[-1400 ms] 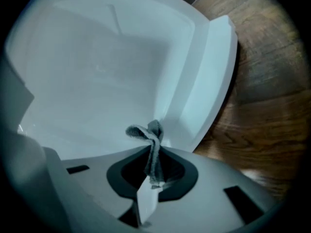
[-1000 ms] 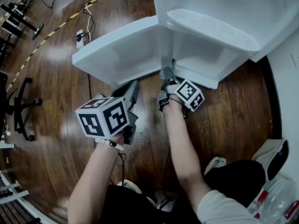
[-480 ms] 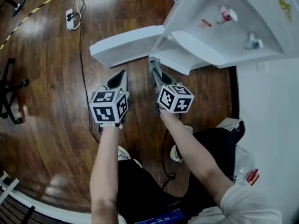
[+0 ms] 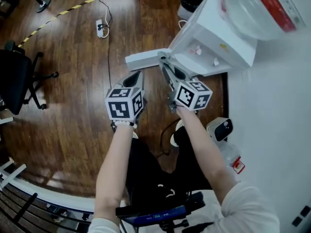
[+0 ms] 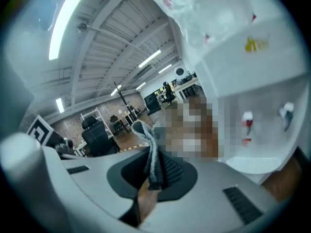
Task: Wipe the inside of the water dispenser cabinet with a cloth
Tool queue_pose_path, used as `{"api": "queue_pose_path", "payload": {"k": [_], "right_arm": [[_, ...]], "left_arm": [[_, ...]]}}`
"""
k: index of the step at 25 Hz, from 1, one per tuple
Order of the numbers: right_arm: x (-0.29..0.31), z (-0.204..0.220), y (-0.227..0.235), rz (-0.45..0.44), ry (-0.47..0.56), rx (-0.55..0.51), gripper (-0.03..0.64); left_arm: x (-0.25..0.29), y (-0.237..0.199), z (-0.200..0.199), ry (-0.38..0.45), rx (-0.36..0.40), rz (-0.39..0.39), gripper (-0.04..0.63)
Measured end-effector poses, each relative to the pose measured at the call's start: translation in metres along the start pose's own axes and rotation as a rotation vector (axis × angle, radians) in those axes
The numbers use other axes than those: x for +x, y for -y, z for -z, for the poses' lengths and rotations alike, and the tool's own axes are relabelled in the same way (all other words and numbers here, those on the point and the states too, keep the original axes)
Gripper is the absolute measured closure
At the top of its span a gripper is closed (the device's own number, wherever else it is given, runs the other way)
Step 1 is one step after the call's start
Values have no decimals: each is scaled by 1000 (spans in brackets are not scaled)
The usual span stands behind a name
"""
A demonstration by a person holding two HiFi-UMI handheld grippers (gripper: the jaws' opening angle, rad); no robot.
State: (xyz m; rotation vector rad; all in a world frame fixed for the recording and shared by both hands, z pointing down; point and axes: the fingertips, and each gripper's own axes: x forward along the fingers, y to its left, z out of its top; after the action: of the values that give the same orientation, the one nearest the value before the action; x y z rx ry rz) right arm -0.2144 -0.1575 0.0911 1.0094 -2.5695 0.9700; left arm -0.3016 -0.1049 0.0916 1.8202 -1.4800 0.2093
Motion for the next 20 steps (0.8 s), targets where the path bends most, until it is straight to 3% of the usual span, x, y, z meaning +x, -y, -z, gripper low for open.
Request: {"api": "queue_pose_path", "payload": {"k": [5, 9, 15, 20], "right_arm": [[-109, -125, -74, -144, 288, 16, 569], [-195, -182, -110, -200, 459, 18, 574], [-303, -175, -123, -163, 474, -57, 575], [-425, -151, -111, -149, 456, -164, 575]], "left_arm": [[-65, 81, -47, -2, 74, 112, 604], [-106, 149, -59, 29, 180, 182, 604], [-166, 241, -56, 147, 190, 214, 604], [-211, 338, -13, 231, 150, 232, 604]]}}
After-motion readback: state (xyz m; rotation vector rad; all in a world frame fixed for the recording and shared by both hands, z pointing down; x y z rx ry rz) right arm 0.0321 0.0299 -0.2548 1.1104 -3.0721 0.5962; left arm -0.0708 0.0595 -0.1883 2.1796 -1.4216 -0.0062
